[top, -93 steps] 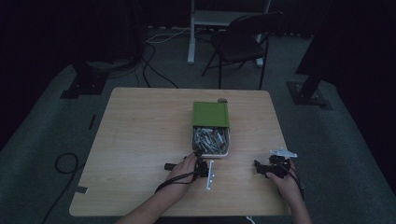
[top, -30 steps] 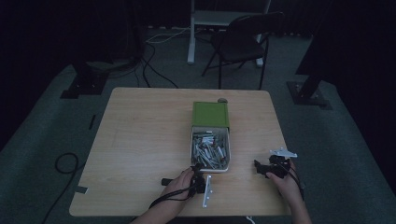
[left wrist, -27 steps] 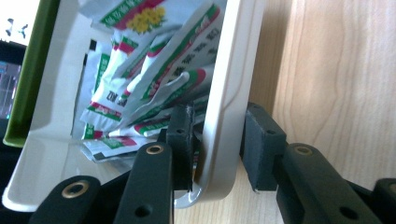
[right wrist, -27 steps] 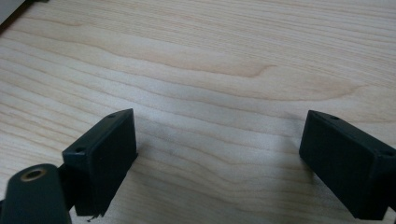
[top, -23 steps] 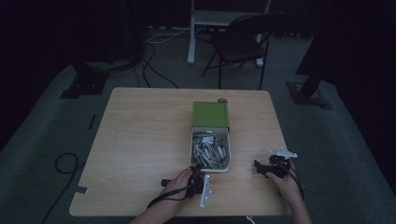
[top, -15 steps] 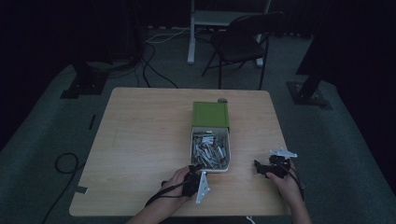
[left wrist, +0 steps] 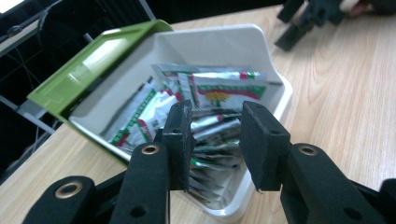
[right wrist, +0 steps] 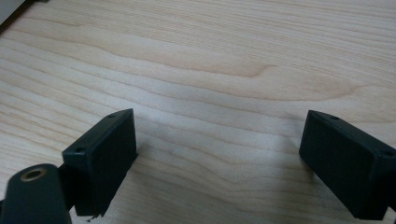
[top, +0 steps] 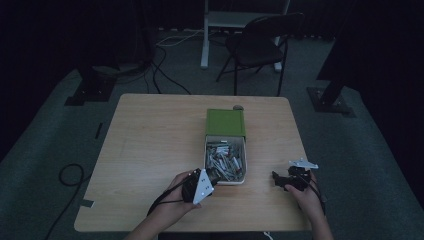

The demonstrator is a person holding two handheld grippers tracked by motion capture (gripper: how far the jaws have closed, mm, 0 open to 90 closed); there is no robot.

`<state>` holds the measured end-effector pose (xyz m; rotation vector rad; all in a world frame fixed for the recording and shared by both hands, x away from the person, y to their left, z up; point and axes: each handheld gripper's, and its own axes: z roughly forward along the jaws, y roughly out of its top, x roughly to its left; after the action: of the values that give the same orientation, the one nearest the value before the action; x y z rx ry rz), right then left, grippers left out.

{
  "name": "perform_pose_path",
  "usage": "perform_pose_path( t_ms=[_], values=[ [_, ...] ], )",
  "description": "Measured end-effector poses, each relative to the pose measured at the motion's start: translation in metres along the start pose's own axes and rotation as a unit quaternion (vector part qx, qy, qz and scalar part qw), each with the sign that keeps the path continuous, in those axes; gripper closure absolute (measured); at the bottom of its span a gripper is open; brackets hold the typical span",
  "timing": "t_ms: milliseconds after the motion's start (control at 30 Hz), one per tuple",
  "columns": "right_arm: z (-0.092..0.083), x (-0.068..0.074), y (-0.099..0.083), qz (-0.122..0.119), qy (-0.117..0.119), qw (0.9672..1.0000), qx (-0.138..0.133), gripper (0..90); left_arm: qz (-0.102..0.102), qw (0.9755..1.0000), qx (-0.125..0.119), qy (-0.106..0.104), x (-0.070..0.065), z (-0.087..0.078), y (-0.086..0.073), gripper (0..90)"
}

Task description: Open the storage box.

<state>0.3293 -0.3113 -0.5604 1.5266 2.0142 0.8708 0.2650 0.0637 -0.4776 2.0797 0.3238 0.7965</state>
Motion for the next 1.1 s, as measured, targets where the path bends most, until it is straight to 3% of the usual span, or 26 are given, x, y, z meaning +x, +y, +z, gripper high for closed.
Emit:
perform_pose_path(
  t_ms=[200,567,767,1100],
  values=[
    [0.0,0.0,0.0,0.0,0.0,1.0,0.0,10.7,-0.031,0.9993,-0.014,0.016,0.016,-0.011,-0.002,65.2],
    [0.0,0.0,0.0,0.0,0.0,1.0,0.0,10.7,-0.07,0.9966,-0.011,0.042,0.037,-0.022,-0.021,65.2],
    [0.0,0.0,0.0,-0.002,0.0,1.0,0.0,10.7,-0.104,0.9931,-0.016,0.051,0.047,-0.026,-0.037,65.1],
    [0.0,0.0,0.0,-0.001,0.0,1.0,0.0,10.7,-0.139,0.9869,-0.004,0.082,0.065,-0.038,-0.062,65.1]
  ],
)
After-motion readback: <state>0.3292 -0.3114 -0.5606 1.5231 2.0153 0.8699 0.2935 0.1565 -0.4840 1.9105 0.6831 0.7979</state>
